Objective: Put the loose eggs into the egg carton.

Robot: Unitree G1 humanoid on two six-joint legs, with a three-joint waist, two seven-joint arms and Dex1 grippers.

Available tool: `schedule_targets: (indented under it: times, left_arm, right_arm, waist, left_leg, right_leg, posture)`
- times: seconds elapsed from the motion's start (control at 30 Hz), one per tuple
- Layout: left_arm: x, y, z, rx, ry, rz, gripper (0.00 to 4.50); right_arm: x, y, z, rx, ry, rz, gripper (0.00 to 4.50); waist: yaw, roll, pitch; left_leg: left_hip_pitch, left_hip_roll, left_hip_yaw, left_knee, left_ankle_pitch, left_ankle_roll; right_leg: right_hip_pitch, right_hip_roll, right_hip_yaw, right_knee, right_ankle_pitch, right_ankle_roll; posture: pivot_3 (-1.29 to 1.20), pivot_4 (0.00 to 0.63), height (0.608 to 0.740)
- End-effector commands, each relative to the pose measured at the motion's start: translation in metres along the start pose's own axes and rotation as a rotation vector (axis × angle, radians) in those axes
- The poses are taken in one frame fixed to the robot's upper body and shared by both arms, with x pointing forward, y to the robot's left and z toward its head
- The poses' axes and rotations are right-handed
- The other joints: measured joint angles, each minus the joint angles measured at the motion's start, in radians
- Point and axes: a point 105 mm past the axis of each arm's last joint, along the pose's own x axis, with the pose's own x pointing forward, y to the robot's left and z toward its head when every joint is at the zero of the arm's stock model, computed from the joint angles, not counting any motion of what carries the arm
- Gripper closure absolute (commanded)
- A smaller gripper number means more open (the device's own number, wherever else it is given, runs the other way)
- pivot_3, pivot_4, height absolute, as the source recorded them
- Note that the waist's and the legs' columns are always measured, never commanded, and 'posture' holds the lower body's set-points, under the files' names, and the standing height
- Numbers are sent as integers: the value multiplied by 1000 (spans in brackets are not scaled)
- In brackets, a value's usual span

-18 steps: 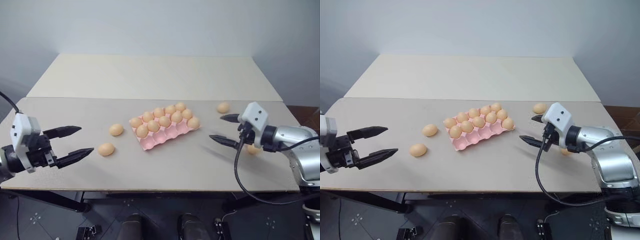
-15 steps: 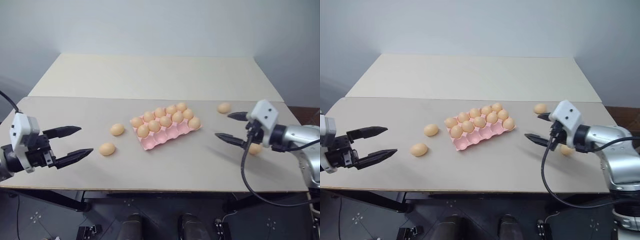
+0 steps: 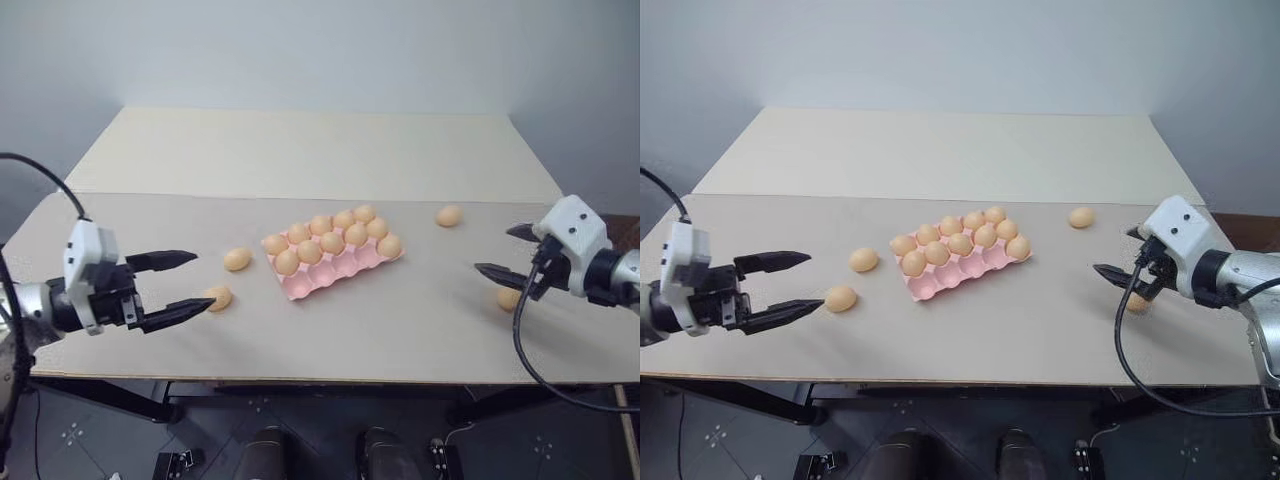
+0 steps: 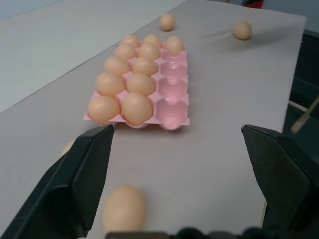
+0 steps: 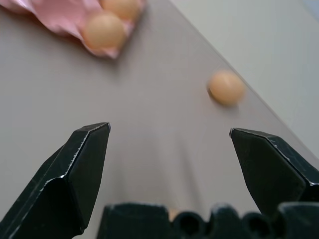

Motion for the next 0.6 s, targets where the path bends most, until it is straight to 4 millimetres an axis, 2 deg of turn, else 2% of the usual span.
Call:
schedule_targets:
  times: [0.03, 0.23, 0.53, 0.6]
  left_arm:
    - [0, -2, 11, 30, -19, -46, 33]
    - [1, 0, 11, 30, -6, -64, 33]
    - [4, 0, 12, 32, -10, -77, 33]
    - [3, -1, 13, 29, -10, -78, 0]
  right_arm:
    - [0, -8, -14, 33, 97, -61, 0]
    - [12, -10, -46, 89, 232, -118, 0]
    - [24, -8, -72, 211, 326, -144, 0]
    - [25, -5, -74, 228, 330, -139, 380]
  waist:
    - [-2, 0, 0]
    - [-1, 0, 0]
    - [-2, 0, 0]
    - [-2, 0, 0]
  left_leg:
    - [0, 0, 0, 0, 0, 0]
    - [0, 0, 1, 0, 0, 0]
    - [0, 0, 2, 0, 0, 0]
    - [0, 0, 2, 0, 0, 0]
  right_leg:
    - [0, 0, 0, 0, 0, 0]
    - [0, 1, 1, 0, 0, 0]
    - [-1, 1, 3, 0, 0, 1]
    - [-1, 1, 3, 0, 0, 1]
  posture:
    - [0, 150, 740]
    - [0, 150, 740]
    - [0, 150, 740]
    - [0, 150, 740]
